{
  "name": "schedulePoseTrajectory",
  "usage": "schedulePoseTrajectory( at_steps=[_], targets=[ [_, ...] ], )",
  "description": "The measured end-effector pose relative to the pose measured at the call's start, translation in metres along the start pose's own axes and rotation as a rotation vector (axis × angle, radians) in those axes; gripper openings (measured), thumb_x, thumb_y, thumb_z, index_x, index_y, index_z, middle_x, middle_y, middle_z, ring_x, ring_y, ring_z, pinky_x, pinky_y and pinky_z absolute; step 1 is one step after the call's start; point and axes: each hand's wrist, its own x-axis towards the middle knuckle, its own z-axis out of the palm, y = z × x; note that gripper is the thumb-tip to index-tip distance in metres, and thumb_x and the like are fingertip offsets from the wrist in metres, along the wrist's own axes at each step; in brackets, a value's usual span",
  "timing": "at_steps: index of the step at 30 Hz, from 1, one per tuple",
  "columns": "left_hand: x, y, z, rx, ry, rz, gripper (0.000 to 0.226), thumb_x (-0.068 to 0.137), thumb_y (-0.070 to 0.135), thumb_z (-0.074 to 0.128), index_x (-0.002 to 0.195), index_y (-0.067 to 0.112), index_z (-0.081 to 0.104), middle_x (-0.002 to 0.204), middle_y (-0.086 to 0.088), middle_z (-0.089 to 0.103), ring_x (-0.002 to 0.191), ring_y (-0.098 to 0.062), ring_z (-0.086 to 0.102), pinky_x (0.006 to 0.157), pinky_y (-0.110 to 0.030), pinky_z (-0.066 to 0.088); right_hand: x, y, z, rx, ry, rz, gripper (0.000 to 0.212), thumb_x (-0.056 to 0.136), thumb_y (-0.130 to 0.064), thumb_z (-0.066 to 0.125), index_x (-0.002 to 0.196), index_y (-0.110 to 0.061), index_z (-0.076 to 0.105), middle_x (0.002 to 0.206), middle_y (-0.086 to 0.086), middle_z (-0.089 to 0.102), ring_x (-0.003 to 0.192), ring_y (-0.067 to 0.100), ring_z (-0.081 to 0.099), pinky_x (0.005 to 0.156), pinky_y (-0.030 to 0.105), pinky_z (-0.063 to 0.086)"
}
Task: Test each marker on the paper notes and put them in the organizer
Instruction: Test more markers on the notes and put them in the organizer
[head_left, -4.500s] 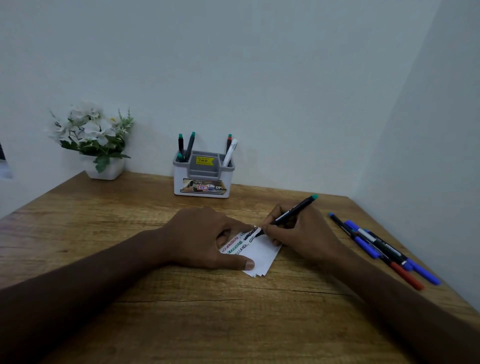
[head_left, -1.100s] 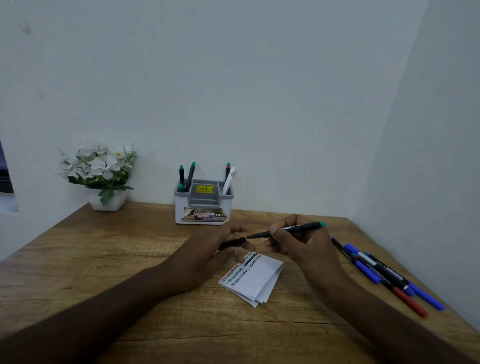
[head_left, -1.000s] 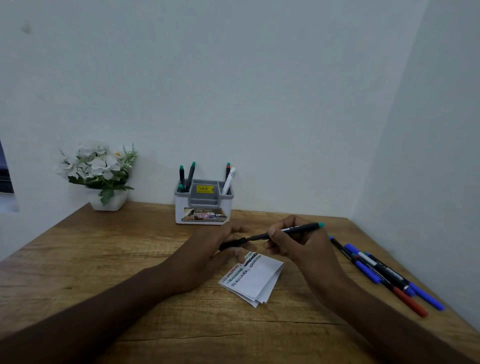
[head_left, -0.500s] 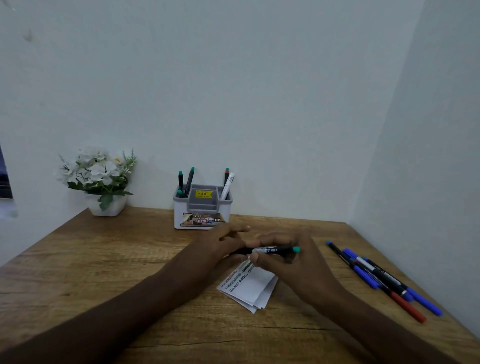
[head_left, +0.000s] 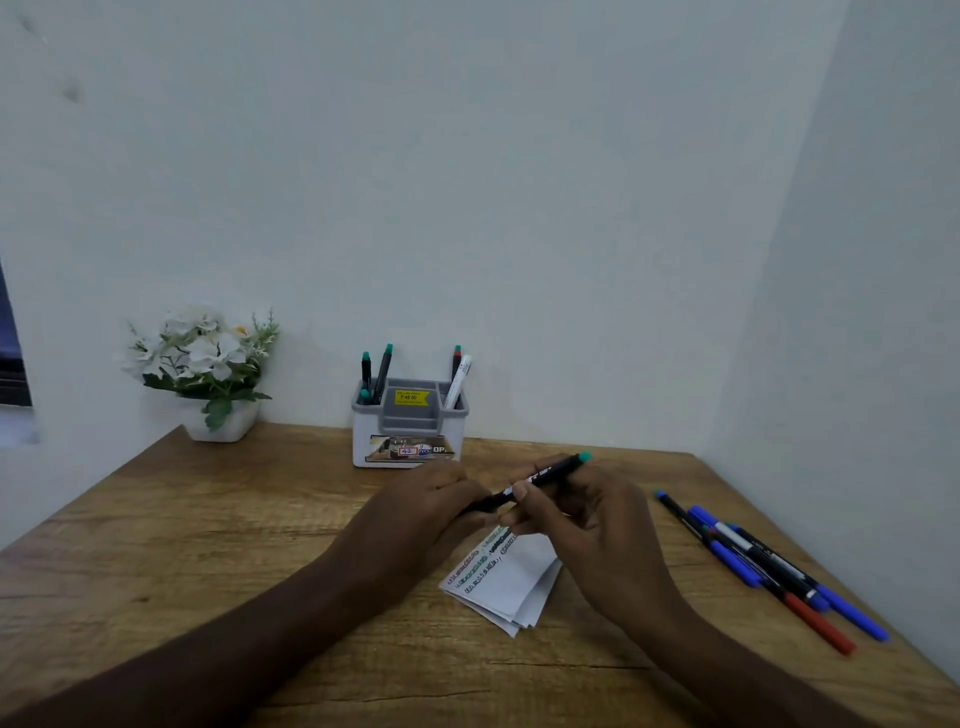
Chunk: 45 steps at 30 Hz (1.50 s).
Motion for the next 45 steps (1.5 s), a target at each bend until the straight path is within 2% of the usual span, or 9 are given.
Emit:
schedulePoseTrajectory(
  at_steps=[6, 11, 17, 20, 24, 29, 34, 39, 45],
  targets=[
    [-0.002, 0.004, -0.001, -0.007, 0.039, 0.028, 0.023, 0.091, 0.017, 0.08, 0.114, 0.014, 0.078, 0.098, -0.001, 0.075, 0.084, -0.013, 0.067, 0.066, -0.028, 0.057, -0.004, -0.007, 0.001, -0.024, -0.008, -0.034, 0.003, 0.094, -0.036, 0.079, 0.093, -0.037, 0.082, 0.081, -0.015, 0.084, 0.076, 0.004, 0.082, 0.075, 0.035, 0.069],
    [-0.008, 0.004, 0.002, -0.053, 0.077, 0.018, 0.025, 0.089, 0.016, 0.082, 0.114, 0.016, 0.078, 0.098, 0.001, 0.074, 0.084, -0.011, 0.067, 0.066, -0.031, 0.059, -0.008, -0.012, 0.003, -0.044, -0.018, -0.035, 0.009, 0.095, -0.026, 0.08, 0.099, -0.02, 0.086, 0.082, -0.01, 0.085, 0.075, 0.005, 0.082, 0.074, 0.038, 0.07],
    [0.005, 0.007, 0.001, -0.196, 0.055, -0.025, 0.031, 0.091, 0.047, 0.069, 0.116, 0.029, 0.077, 0.1, 0.018, 0.076, 0.082, 0.006, 0.068, 0.067, -0.011, 0.055, 0.0, -0.011, -0.005, -0.149, -0.012, -0.044, 0.008, 0.093, -0.026, 0.084, 0.1, -0.022, 0.085, 0.082, -0.014, 0.083, 0.073, -0.001, 0.079, 0.071, 0.022, 0.066],
    [0.004, 0.008, 0.005, -0.202, 0.046, -0.005, 0.031, 0.094, 0.046, 0.067, 0.119, 0.029, 0.074, 0.104, 0.019, 0.073, 0.085, 0.005, 0.068, 0.068, -0.011, 0.055, -0.002, -0.007, -0.005, -0.15, -0.004, -0.041, 0.01, 0.092, -0.034, 0.084, 0.101, -0.03, 0.082, 0.078, -0.017, 0.081, 0.073, -0.001, 0.078, 0.067, 0.019, 0.064],
    [0.007, 0.001, 0.003, -0.171, 0.3, -0.188, 0.021, 0.088, 0.036, 0.078, 0.106, 0.025, 0.079, 0.094, 0.016, 0.074, 0.08, 0.003, 0.07, 0.066, -0.017, 0.058, -0.002, -0.004, -0.005, -0.085, 0.026, -0.039, 0.05, 0.083, -0.06, 0.08, 0.126, -0.034, 0.073, 0.081, -0.008, 0.078, 0.076, 0.005, 0.076, 0.067, 0.023, 0.063],
    [0.044, -0.015, -0.018, -0.096, 0.46, -0.423, 0.006, 0.088, 0.04, 0.081, 0.093, 0.036, 0.08, 0.076, 0.032, 0.069, 0.079, 0.015, 0.067, 0.072, -0.001, 0.045, -0.005, 0.002, -0.002, -0.106, -0.011, -0.009, 0.035, 0.089, -0.045, 0.082, 0.12, -0.031, 0.071, 0.082, -0.005, 0.078, 0.079, 0.007, 0.075, 0.069, 0.023, 0.062],
    [0.107, -0.04, -0.024, -0.028, 0.425, -0.557, 0.016, 0.091, 0.04, 0.078, 0.095, 0.025, 0.077, 0.078, 0.016, 0.074, 0.066, 0.011, 0.065, 0.062, -0.002, 0.041, -0.002, 0.004, -0.006, -0.149, -0.048, -0.034, 0.025, 0.092, -0.03, 0.082, 0.115, -0.031, 0.074, 0.078, -0.008, 0.077, 0.079, 0.006, 0.075, 0.068, 0.016, 0.058],
    [0.127, -0.059, -0.012, 0.104, 0.222, -0.7, 0.021, 0.091, 0.034, 0.078, 0.097, 0.013, 0.078, 0.091, -0.004, 0.076, 0.083, -0.022, 0.073, 0.073, -0.036, 0.06, -0.003, 0.004, -0.009, -0.148, -0.07, -0.057, 0.023, 0.093, -0.029, 0.08, 0.115, -0.032, 0.074, 0.079, -0.01, 0.077, 0.081, 0.005, 0.075, 0.069, 0.014, 0.058],
    [0.124, -0.066, -0.001, 0.229, 0.062, -0.708, 0.036, 0.092, 0.035, 0.073, 0.069, 0.011, 0.059, 0.068, -0.002, 0.064, 0.067, -0.018, 0.061, 0.058, -0.03, 0.045, 0.0, 0.006, -0.013, -0.194, -0.087, -0.101, 0.022, 0.094, -0.033, 0.078, 0.116, -0.032, 0.073, 0.079, -0.013, 0.076, 0.082, 0.002, 0.074, 0.066, 0.01, 0.055]
  ],
)
